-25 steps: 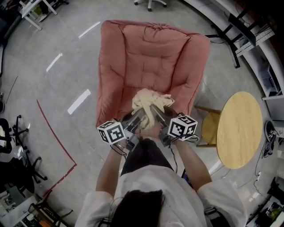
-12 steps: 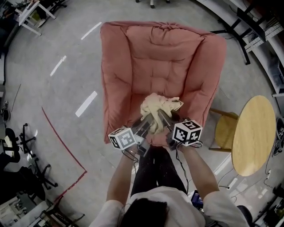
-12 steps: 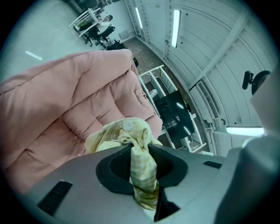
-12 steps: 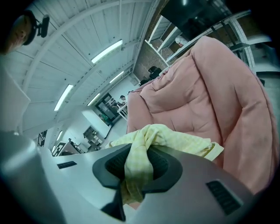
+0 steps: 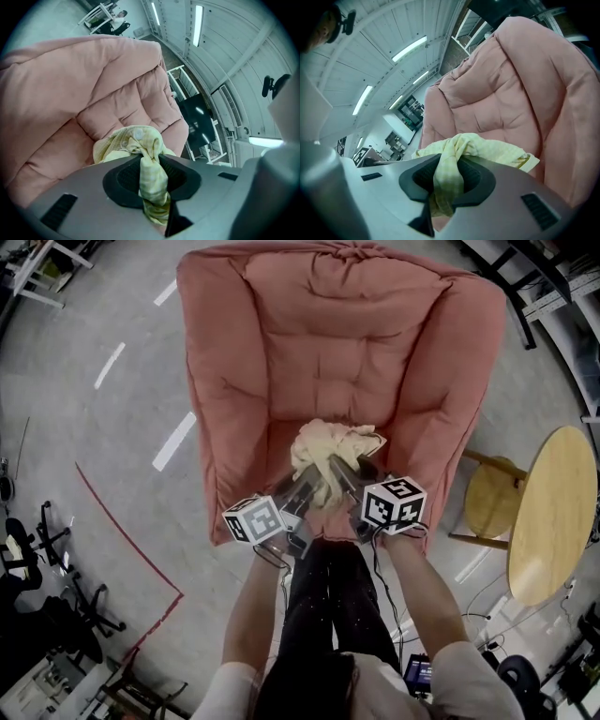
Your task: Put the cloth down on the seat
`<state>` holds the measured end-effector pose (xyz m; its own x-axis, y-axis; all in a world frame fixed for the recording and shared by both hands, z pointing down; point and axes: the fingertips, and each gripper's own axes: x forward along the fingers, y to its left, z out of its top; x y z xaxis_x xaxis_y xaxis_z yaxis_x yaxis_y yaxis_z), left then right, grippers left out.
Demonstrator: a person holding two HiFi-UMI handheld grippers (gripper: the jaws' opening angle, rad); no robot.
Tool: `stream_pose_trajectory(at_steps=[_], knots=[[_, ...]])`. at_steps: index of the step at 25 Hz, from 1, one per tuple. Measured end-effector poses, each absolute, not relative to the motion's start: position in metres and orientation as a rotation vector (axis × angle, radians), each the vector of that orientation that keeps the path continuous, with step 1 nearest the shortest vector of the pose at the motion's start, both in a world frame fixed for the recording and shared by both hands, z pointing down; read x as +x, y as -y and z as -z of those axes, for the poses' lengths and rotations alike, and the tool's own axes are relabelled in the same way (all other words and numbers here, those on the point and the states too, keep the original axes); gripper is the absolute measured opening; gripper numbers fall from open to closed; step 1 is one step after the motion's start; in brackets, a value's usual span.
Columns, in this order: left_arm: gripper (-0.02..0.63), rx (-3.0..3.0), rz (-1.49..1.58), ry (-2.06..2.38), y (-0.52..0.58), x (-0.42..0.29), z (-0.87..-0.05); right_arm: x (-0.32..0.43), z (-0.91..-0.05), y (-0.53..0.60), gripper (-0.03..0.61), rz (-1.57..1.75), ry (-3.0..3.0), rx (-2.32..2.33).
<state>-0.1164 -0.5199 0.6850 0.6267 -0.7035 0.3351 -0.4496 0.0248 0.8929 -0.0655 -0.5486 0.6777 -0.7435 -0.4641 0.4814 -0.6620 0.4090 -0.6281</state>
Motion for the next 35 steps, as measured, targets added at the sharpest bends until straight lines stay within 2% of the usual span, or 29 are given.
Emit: stream_pose_trajectory(at_steps=[19, 27, 35], knots=[[0.106, 1.566, 0.146, 0.958, 0.510, -0.111, -0.747, -0.059, -0.740, 0.535, 0.092, -1.333, 2.312, 1.076], [0.106, 1.523, 0.124, 0.973, 0.494, -0.100, -0.821, -0.046, -0.813, 0.519, 0.092, -1.418, 2.267, 1.145], [0.106, 1.430, 0.073, 0.997, 0.496, -0.118, -0.881, -0.066, -0.873, 0.520, 0.092, -1.463, 2.175, 1.163]])
